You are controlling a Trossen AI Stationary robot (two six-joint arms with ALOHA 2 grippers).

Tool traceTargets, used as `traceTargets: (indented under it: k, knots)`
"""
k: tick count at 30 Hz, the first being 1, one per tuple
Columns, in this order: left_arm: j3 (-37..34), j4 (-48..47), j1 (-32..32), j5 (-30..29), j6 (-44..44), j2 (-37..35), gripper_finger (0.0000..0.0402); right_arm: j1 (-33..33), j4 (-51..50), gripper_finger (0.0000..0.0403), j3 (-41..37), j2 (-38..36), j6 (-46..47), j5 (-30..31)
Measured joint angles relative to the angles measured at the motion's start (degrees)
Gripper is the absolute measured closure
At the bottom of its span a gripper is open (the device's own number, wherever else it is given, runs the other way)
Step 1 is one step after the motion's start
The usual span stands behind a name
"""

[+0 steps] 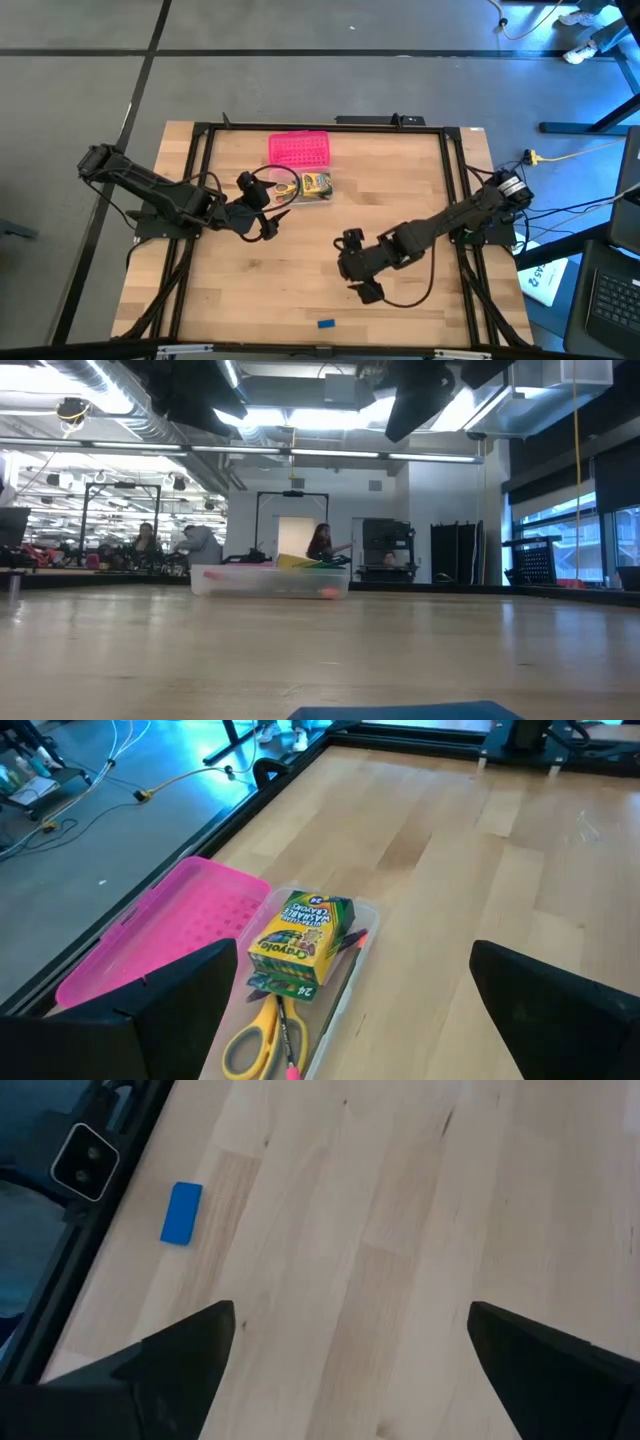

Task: Pack school essentials
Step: Put the blue eraser into the pink supply box

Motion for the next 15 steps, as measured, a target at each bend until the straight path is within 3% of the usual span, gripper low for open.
traceTargets:
  k: [2,8,15]
  knots:
    - [0.00,0.84,-0.07,2.27,-2.12,0.00,0.0005,0.50,0.10,0.0004,0.00,0.01,0.09,0.10]
    - [0.02,3.24,-4.50,17.92,-1.92,1.77,0.0005,0.59,0.08,0.0004,0.00,0.00,-0.25,0.13]
    - [0.02,12.08,-14.55,19.62,-1.41,10.42,0.0005,0.57,-0.83,0.0004,-0.02,-0.12,-0.16,0.13]
